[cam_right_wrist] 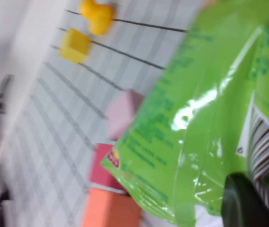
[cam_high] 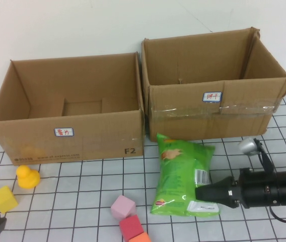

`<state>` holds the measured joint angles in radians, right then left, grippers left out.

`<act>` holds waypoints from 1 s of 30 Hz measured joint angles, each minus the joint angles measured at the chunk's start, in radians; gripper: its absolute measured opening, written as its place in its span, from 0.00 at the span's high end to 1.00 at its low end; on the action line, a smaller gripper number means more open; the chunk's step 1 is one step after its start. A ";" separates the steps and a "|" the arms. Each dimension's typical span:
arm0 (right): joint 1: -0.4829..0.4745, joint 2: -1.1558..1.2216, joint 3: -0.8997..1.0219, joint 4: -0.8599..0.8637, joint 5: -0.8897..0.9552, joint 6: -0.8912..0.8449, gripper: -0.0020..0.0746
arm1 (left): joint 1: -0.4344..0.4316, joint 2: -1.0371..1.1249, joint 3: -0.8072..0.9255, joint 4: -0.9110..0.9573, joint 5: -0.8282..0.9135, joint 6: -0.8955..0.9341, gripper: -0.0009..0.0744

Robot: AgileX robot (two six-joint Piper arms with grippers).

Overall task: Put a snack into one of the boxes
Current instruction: Pick up the potato chip

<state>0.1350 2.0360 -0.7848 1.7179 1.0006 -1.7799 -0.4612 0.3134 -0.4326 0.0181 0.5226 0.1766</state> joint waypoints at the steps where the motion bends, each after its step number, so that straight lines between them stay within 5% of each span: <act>1: 0.000 0.000 0.000 0.000 0.022 0.004 0.95 | 0.000 0.000 0.000 0.000 0.002 0.000 0.99; 19: 0.009 -0.182 0.000 -0.005 0.128 0.117 0.96 | 0.000 0.000 0.000 0.000 0.002 -0.004 0.99; 30: 0.171 -0.389 -0.059 -0.021 0.144 0.217 0.97 | 0.000 0.000 0.000 0.000 0.002 -0.006 0.99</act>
<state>0.3061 1.6466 -0.8442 1.6968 1.1442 -1.5629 -0.4612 0.3134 -0.4326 0.0181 0.5244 0.1705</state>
